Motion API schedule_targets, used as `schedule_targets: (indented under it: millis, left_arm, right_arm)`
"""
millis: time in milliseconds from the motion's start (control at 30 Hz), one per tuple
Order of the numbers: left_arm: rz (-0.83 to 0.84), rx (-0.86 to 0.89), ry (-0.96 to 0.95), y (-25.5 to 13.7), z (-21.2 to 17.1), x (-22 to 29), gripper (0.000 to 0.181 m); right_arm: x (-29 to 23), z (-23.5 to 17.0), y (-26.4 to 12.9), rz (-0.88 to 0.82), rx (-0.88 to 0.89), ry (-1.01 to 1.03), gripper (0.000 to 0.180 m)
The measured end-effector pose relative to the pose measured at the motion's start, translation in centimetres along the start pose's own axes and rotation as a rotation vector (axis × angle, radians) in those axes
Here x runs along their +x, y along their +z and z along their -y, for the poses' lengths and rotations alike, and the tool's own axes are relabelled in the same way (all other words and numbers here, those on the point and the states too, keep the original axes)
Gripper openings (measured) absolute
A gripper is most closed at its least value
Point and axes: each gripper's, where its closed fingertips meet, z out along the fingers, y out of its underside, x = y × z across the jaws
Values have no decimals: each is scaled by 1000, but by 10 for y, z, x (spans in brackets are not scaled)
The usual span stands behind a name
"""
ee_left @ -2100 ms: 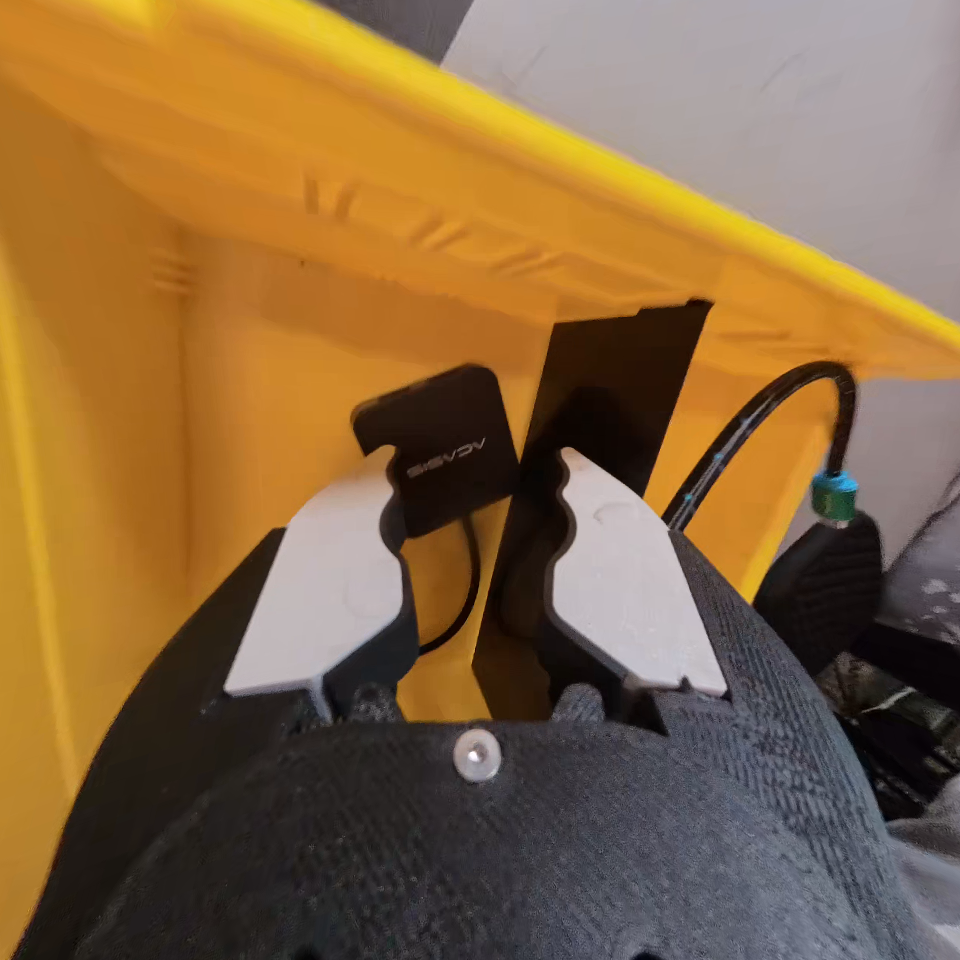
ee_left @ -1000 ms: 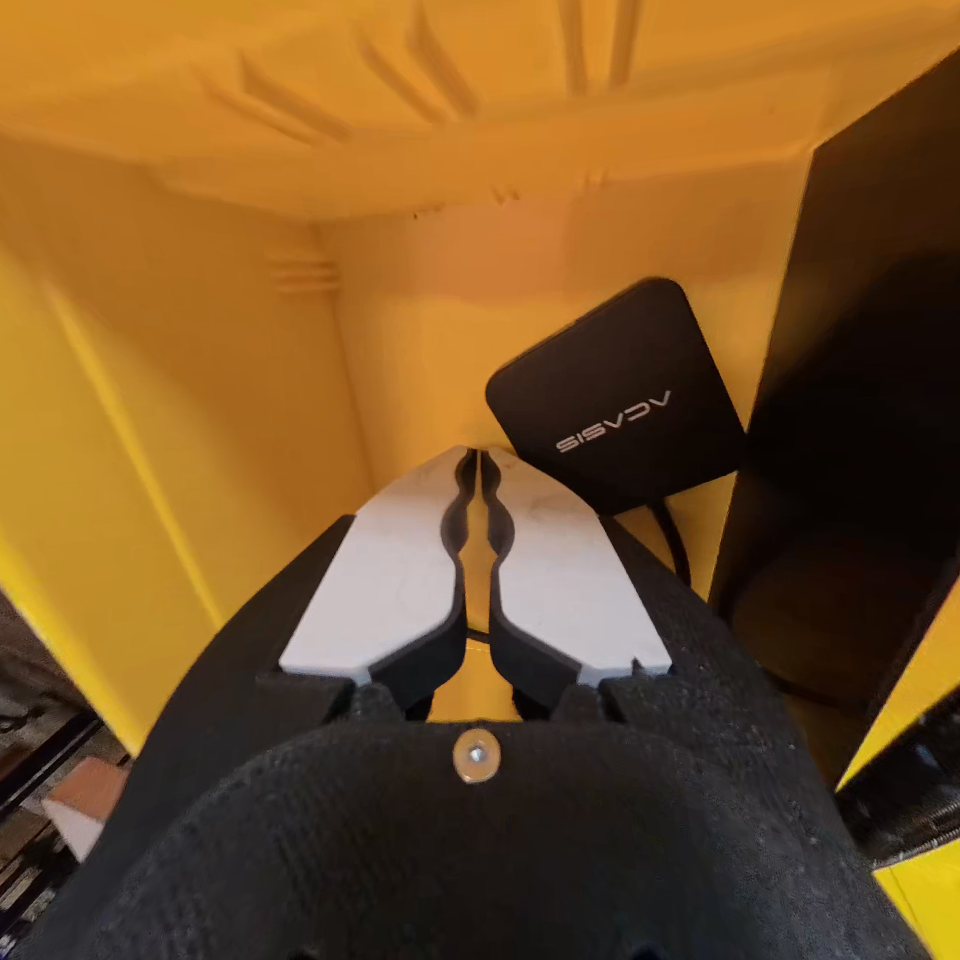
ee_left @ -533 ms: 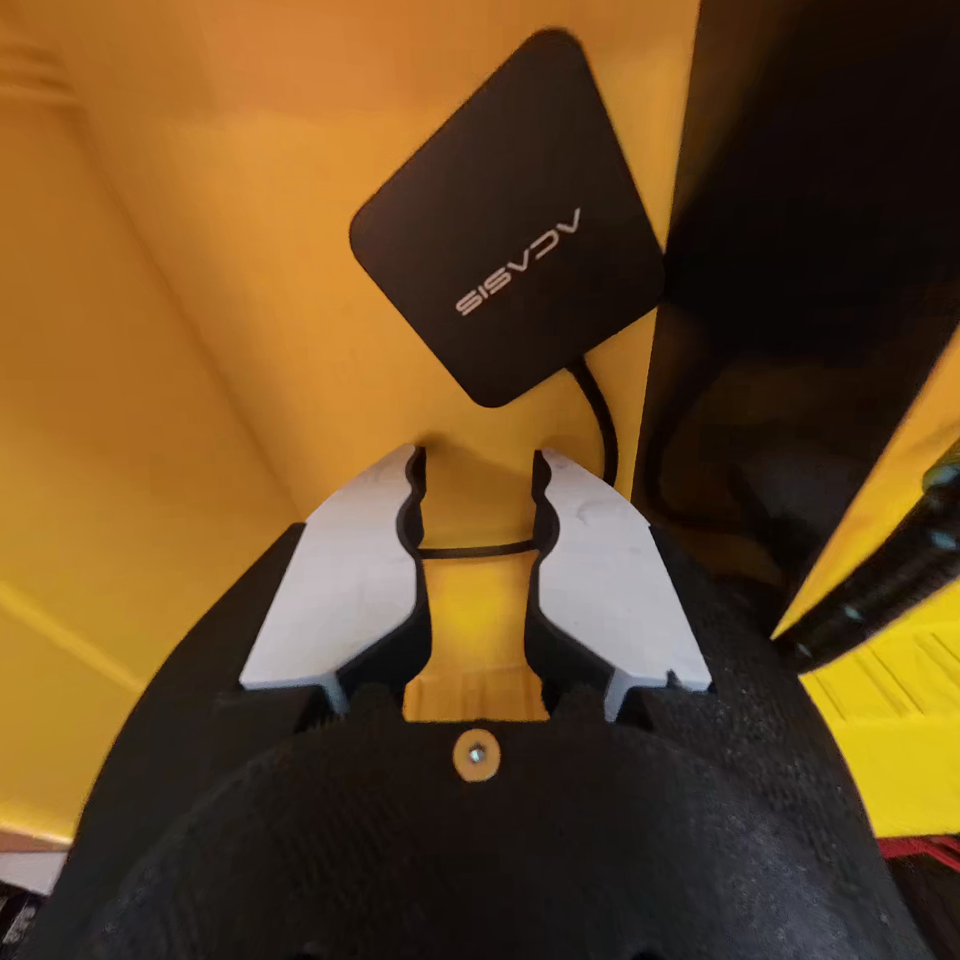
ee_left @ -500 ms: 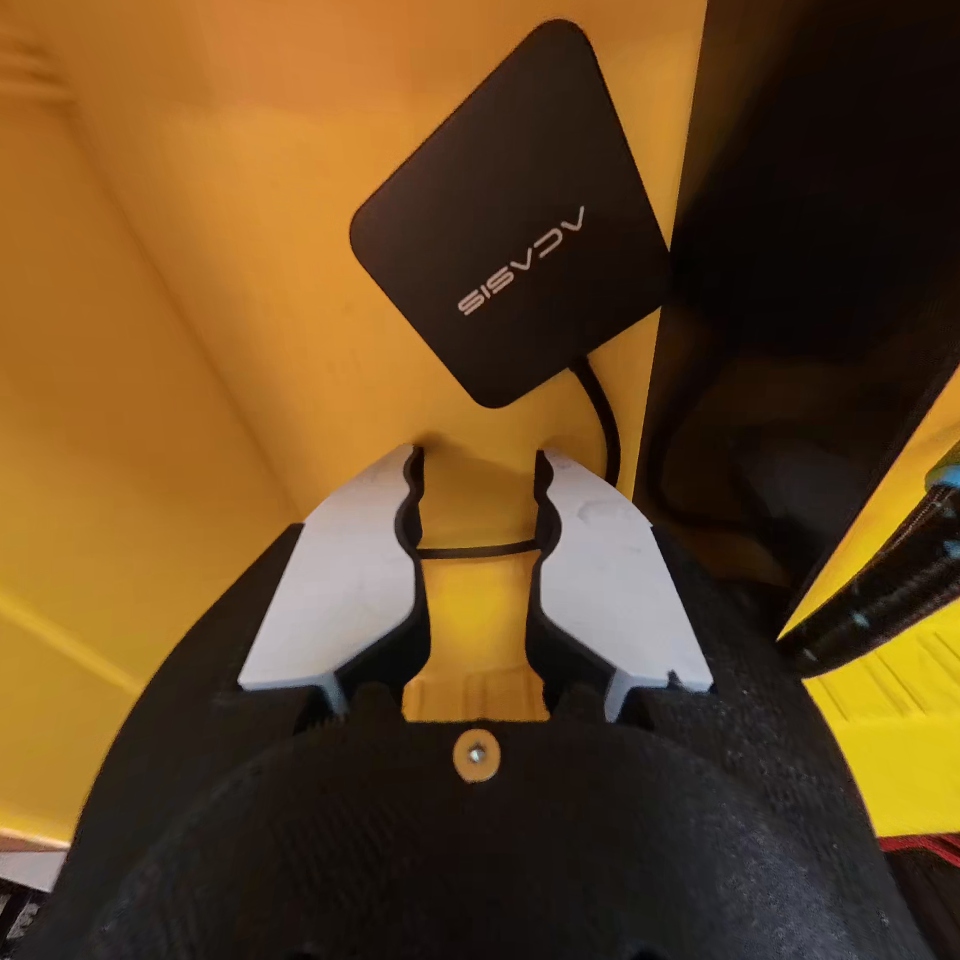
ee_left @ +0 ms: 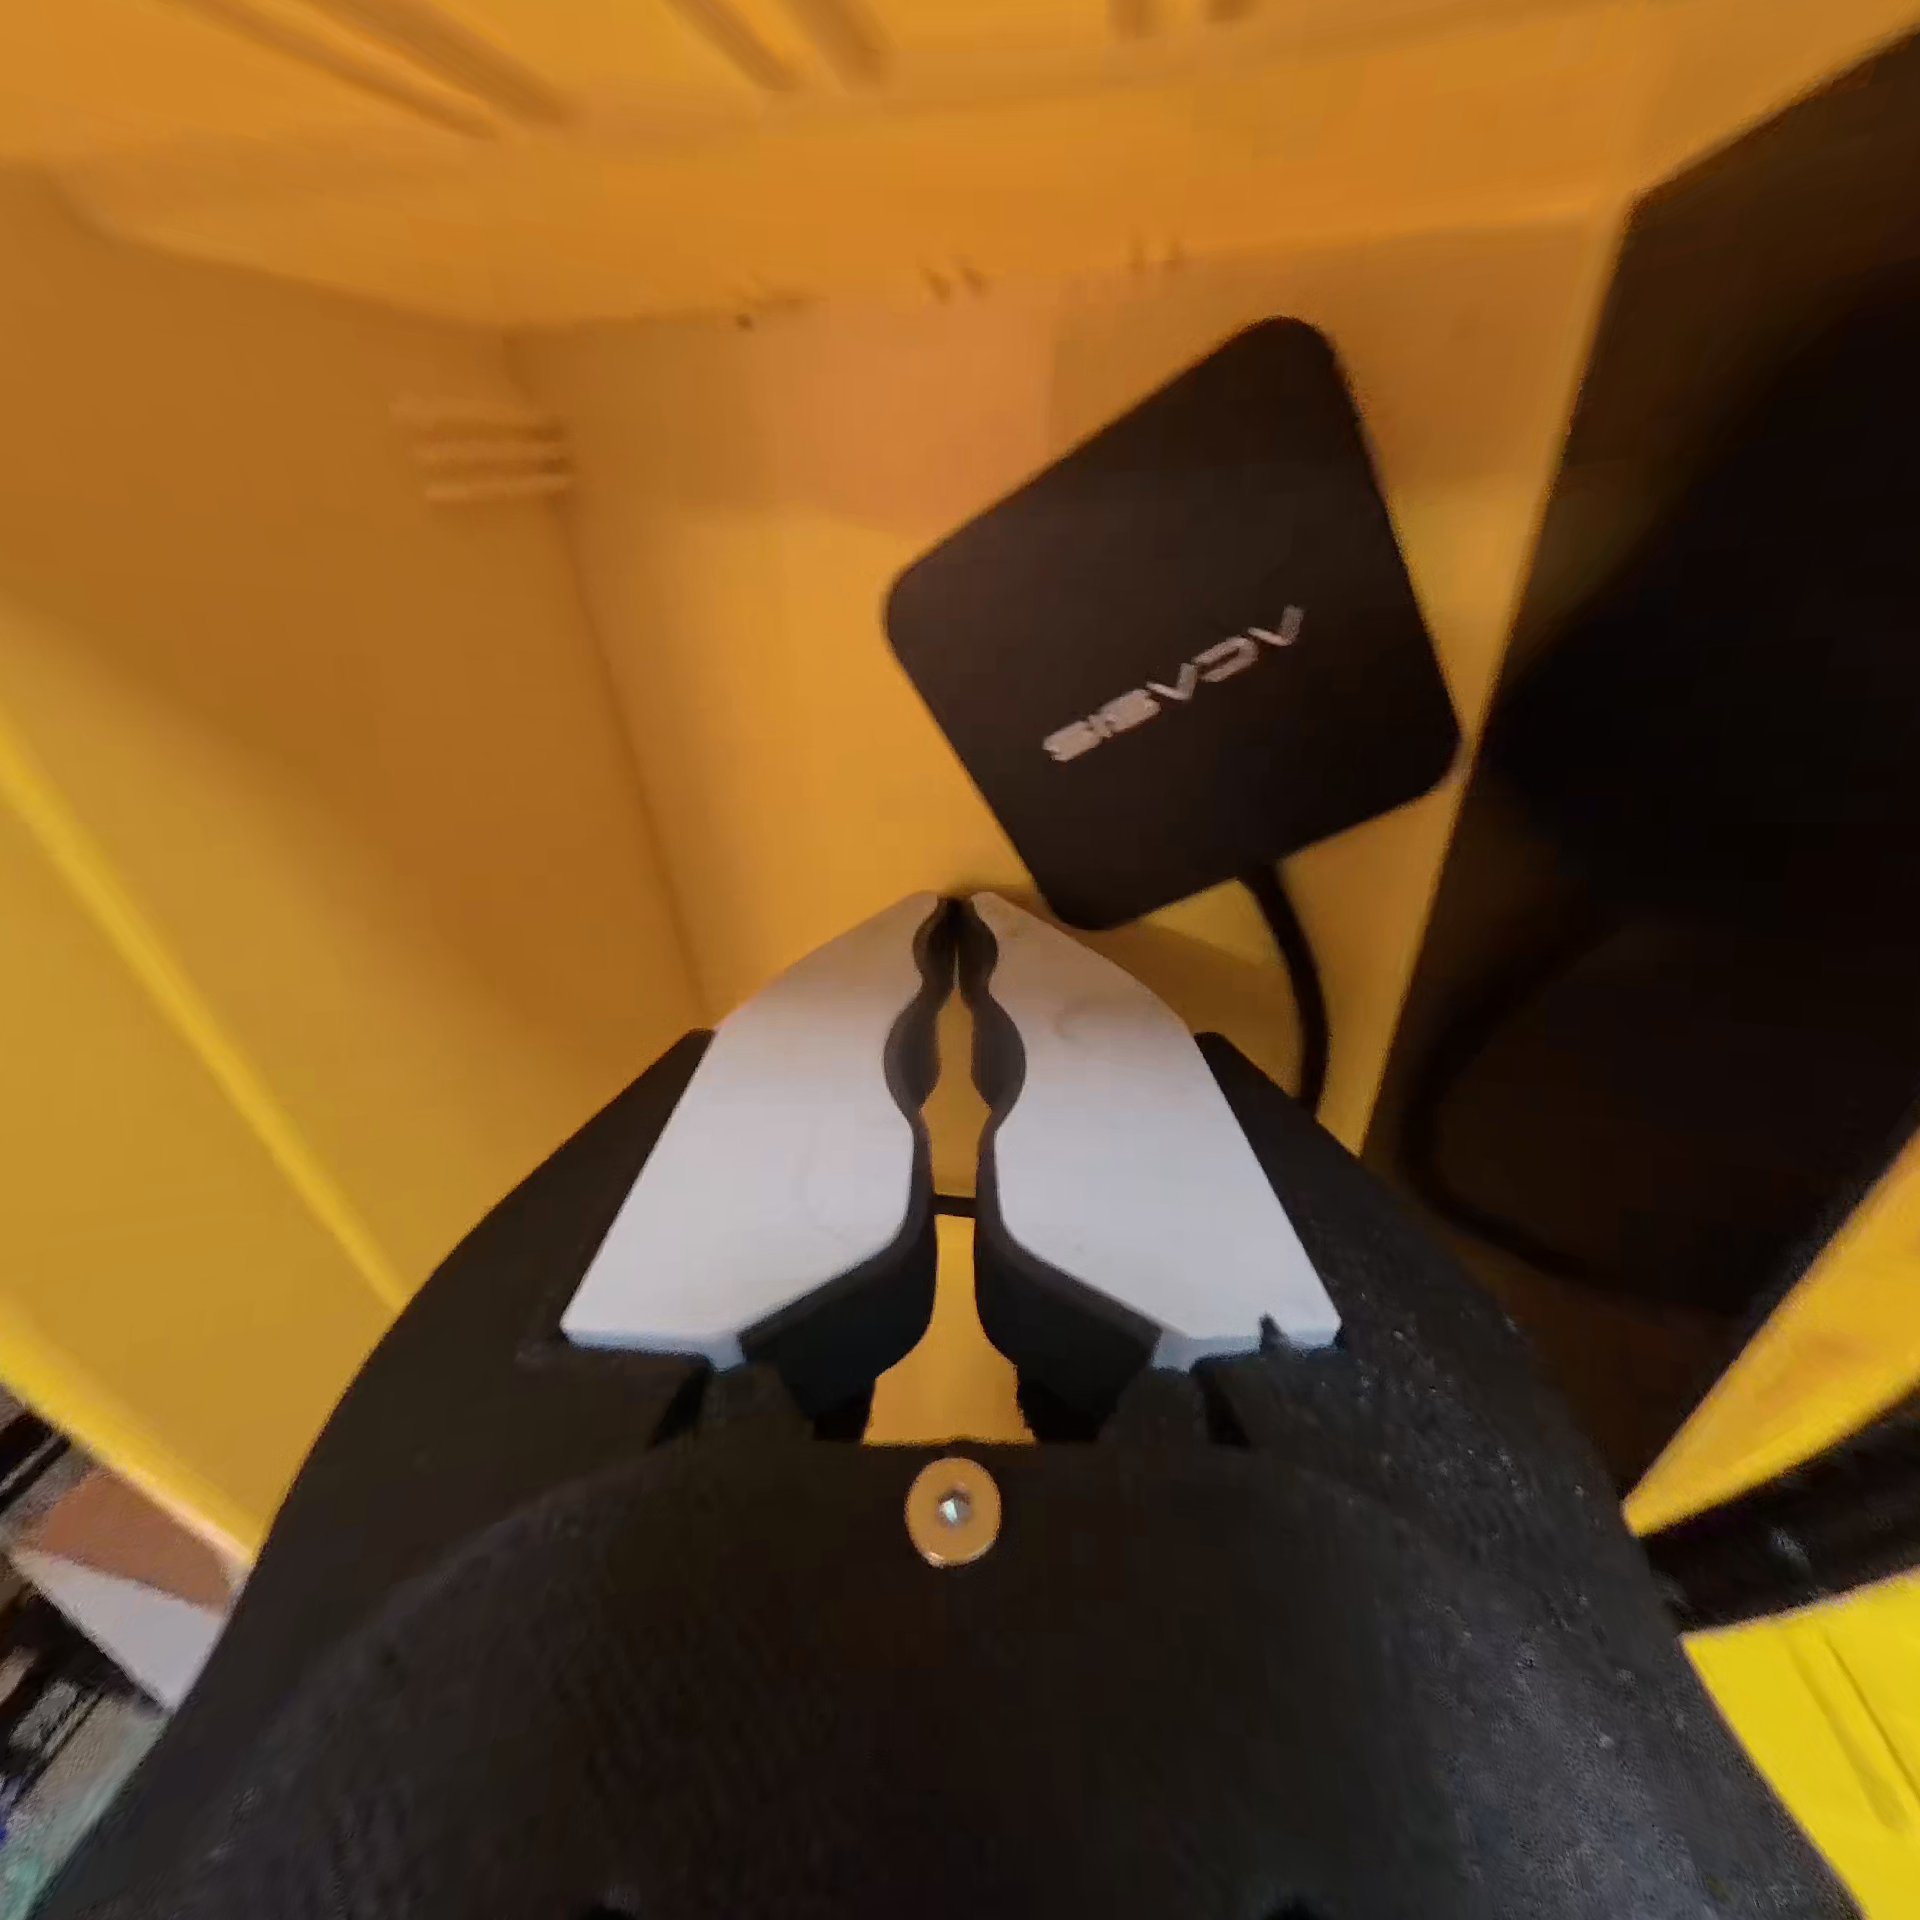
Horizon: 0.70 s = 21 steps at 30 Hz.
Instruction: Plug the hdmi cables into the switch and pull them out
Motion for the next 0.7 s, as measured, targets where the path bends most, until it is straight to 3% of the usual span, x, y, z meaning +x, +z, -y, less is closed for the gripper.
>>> schedule_targets:
  millis: [167, 200, 467, 700]
  left_arm:
    - [145, -12, -53, -2, -1, -32, 1]
    - [120, 5, -55, -4, 0, -30, 1]
    - [-283, 172, -224, -19, 33, 9, 50]
    - [-319, 122, -230, -7, 44, 17, 79]
  right_arm:
    - [3, 0, 0, -2, 3, 22, 33]
    - [3, 0, 0, -1, 3, 29, 33]
    - [6, 0, 0, 6, 2, 63, 33]
    - [6, 0, 0, 7, 1, 68, 33]
